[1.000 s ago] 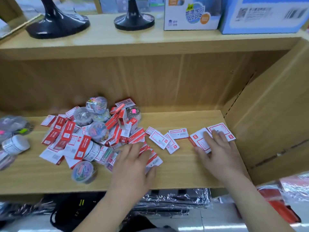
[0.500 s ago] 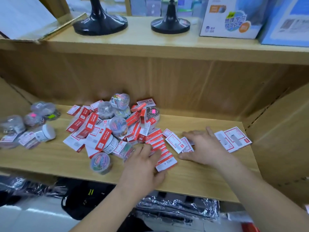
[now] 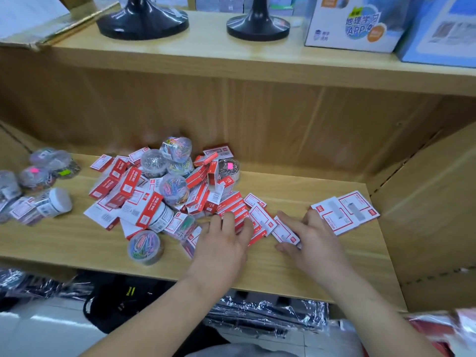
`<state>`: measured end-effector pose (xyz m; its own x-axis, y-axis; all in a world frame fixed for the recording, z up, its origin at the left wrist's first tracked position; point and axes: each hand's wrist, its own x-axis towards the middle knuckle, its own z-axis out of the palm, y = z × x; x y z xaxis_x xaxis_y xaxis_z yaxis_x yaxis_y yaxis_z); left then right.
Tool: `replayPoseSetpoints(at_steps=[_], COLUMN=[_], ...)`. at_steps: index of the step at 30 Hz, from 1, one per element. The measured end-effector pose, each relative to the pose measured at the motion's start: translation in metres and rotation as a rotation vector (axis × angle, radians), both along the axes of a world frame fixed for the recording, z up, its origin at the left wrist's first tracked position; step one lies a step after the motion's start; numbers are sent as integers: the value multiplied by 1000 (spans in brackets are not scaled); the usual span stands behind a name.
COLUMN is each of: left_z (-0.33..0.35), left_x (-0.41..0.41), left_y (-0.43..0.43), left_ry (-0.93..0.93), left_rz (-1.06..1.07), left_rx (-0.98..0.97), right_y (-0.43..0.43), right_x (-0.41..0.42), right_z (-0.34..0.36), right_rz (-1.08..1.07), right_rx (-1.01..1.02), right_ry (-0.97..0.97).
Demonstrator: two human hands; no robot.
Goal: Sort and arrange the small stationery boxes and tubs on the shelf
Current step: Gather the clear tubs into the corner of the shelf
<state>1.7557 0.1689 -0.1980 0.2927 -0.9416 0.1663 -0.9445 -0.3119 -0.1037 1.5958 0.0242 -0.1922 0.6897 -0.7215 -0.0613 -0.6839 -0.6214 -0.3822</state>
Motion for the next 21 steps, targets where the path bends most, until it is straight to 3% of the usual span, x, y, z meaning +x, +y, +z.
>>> replayPoseSetpoints(at_steps=[9,14,21], left_z=[8,9,0], left_x=[6,-11,-15], left_y=[-9,-13,-17], left_ry=[106,245,368], left_rz=[-30,-38,-89], left_rx=[-68,-93,-80], right_y=[-4,-10,-23], right_x=[-27,-61,-100], right_z=[-12,5,3], right_rz=[-182,-306,-480], right_rx=[165,148,59], right_ry=[-297,-492,-369])
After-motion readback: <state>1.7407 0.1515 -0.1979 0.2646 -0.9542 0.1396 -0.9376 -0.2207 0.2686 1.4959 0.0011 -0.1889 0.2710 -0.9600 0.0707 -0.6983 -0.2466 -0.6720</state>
